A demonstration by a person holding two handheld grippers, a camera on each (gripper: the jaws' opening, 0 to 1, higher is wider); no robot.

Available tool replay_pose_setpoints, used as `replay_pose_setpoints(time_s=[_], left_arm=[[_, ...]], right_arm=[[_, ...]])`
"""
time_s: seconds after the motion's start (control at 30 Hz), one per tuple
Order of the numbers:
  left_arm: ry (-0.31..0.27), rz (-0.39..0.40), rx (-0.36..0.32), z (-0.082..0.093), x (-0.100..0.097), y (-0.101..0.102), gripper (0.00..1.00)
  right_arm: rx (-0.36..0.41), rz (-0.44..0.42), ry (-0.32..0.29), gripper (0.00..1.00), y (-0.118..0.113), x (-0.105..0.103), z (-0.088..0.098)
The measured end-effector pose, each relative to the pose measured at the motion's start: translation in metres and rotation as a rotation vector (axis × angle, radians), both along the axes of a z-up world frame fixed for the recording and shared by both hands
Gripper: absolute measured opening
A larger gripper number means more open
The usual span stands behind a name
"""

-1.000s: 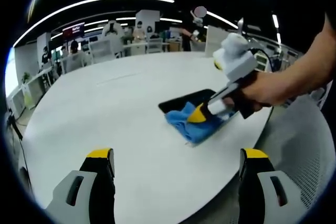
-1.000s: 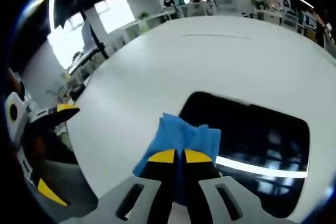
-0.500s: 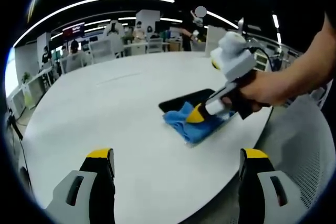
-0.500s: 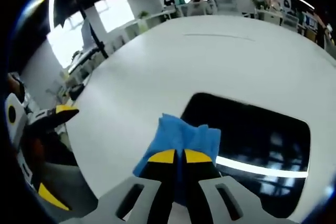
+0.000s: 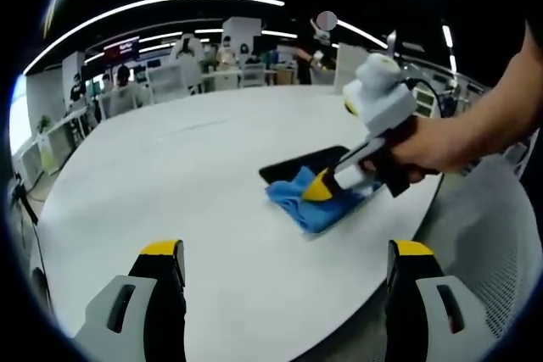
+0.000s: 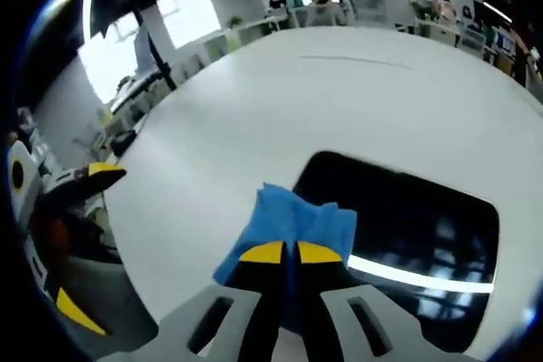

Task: Wipe the mirror surface with the cleaning cloth until all visible marks leave the cleaned area.

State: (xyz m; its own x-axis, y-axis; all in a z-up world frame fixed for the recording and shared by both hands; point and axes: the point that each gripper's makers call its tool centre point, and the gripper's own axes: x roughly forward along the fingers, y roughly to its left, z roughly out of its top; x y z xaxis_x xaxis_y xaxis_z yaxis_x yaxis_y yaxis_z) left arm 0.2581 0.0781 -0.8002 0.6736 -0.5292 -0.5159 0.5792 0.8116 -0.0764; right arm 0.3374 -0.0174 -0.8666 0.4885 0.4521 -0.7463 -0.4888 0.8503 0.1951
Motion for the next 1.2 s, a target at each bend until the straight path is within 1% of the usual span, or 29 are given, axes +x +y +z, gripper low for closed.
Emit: replay_pose_setpoints(time_s=[0.13, 0.37, 0.5, 0.63, 0.8, 1.07, 1.2], left_arm=[[0.000, 0.004, -0.002, 0.000, 0.000, 0.000, 0.99], [0.001, 0.007, -0.001, 0.000, 0.000, 0.001, 0.99], [0.005, 0.004, -0.001, -0.001, 0.000, 0.000, 0.99], [0.009, -0.007, 0.002, -0.002, -0.001, -0.001, 0.99], [0.010, -0.008, 0.000, -0.002, -0.001, -0.001, 0.99], [0.009, -0.006, -0.002, -0.002, -0.001, -0.001, 0.99], [0.008, -0.002, -0.003, -0.001, 0.000, 0.000, 0.99]], right_arm=[[-0.006, -0.004, -0.006, 0.00, 0.001, 0.003, 0.000], [-0.021, 0.005, -0.011, 0.00, 0.003, 0.015, 0.000], [0.006, -0.020, 0.016, 0.00, 0.002, 0.023, 0.002], [-0.001, -0.009, 0.017, 0.00, 0.002, 0.034, 0.000], [0.002, -0.017, 0.032, 0.00, 0.002, 0.047, 0.000], [-0.002, -0.012, 0.051, 0.00, 0.004, 0.060, 0.001], [-0.009, -0.001, 0.049, 0.00, 0.005, 0.066, 0.001]])
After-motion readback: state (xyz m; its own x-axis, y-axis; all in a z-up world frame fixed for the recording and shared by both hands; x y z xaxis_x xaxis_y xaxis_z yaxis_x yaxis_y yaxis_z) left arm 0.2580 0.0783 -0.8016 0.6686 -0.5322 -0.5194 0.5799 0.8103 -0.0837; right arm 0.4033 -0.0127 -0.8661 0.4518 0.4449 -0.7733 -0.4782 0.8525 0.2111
